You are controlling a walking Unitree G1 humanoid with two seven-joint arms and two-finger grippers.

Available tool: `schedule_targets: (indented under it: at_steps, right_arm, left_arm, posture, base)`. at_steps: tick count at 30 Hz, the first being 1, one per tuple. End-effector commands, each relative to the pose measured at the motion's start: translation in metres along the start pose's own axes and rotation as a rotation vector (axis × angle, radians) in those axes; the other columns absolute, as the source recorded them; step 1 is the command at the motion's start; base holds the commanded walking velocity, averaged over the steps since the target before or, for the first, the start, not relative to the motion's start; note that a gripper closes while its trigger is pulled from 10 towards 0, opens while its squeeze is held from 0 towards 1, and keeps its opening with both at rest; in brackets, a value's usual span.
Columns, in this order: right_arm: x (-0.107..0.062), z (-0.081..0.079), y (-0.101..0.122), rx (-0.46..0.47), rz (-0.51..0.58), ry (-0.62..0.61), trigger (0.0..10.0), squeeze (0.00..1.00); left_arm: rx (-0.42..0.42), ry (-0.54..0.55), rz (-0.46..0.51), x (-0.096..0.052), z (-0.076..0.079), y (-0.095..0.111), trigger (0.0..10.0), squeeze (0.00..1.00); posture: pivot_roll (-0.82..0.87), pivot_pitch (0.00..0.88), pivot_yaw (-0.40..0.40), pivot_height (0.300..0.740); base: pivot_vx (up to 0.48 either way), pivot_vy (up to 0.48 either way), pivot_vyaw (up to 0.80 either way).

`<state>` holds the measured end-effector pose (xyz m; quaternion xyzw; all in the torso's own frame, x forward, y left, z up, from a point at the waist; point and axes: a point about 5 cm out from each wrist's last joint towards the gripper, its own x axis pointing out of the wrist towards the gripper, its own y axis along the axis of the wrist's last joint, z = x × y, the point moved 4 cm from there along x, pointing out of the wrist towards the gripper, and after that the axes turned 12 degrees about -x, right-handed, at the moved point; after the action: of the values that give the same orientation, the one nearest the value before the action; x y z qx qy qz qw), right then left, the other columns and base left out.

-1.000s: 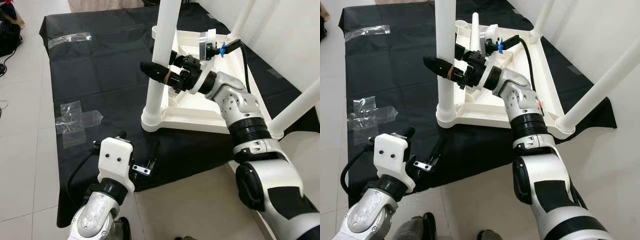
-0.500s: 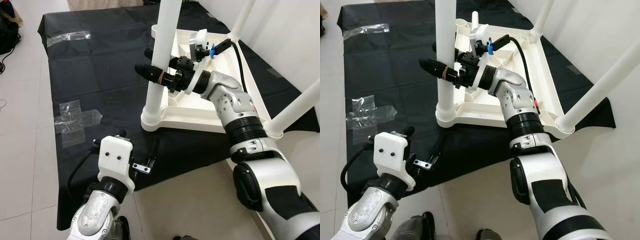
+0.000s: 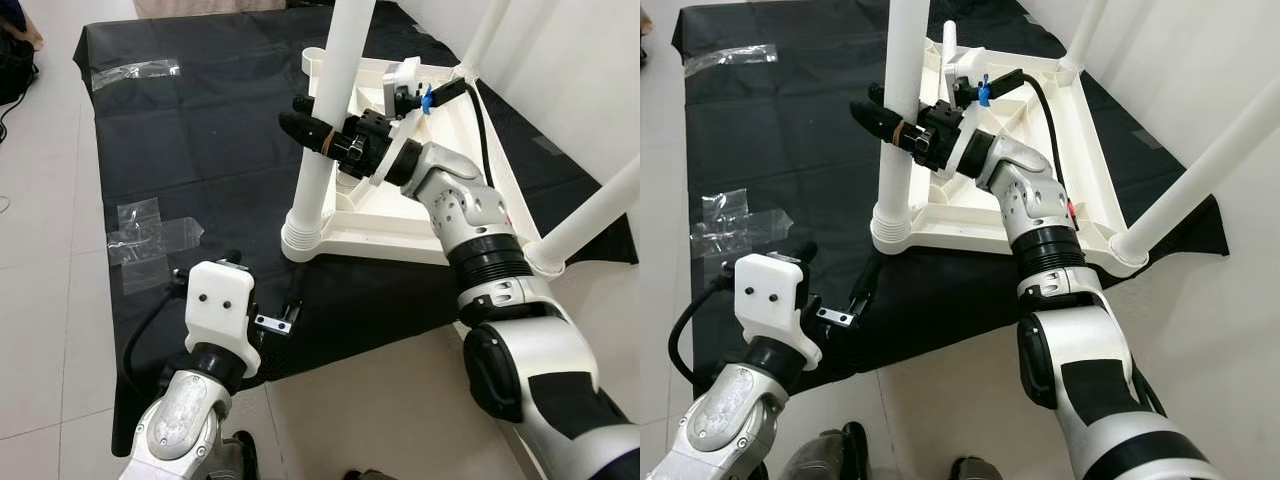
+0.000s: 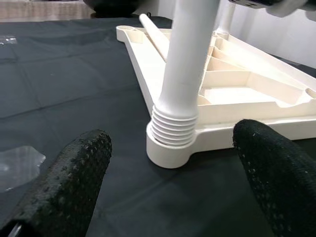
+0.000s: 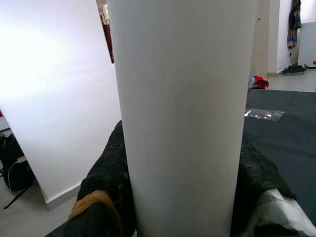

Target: Building children table

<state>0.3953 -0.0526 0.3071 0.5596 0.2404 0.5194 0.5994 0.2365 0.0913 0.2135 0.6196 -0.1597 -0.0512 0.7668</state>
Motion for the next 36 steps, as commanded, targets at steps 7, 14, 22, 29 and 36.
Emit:
schedule_targets:
  at_steps: [7, 14, 22, 29, 36]
  right_arm:
    - [-0.002, -0.003, -0.006, -0.019, -0.016, -0.002, 0.0, 0.00]
    - [0.001, -0.012, -0.013, -0.127, -0.046, -0.035, 0.0, 0.00]
    - [0.002, -0.025, -0.026, -0.209, -0.098, -0.023, 0.0, 0.00]
    - [0.005, -0.020, -0.046, -0.189, -0.211, -0.142, 0.0, 0.00]
    - [0.005, -0.010, -0.056, -0.164, -0.282, -0.267, 0.0, 0.00]
  left_arm:
    - [0.019, 0.008, -0.017, 0.000, -0.006, -0.003, 10.0, 0.00]
    - [0.037, 0.019, -0.005, 0.001, -0.011, 0.001, 10.0, 0.00]
    - [0.045, 0.019, 0.002, 0.002, -0.012, 0.004, 10.0, 0.00]
    - [0.046, 0.023, 0.007, 0.003, -0.013, 0.005, 10.0, 0.00]
    - [0.048, 0.025, 0.011, 0.003, -0.014, 0.006, 10.0, 0.00]
  posture:
    - [0.06, 0.203, -0.125, 0.740]
    - [0.06, 0.199, -0.128, 0.740]
    - [0.06, 0.204, -0.130, 0.740]
    - [0.06, 0.204, -0.132, 0.740]
    - [0.05, 0.204, -0.134, 0.740]
  base:
    - [0.000, 0.000, 0.00]
    - [0.000, 0.000, 0.00]
    - [0.000, 0.000, 0.00]
    - [0.000, 0.000, 0.00]
    - [0.000, 0.000, 0.00]
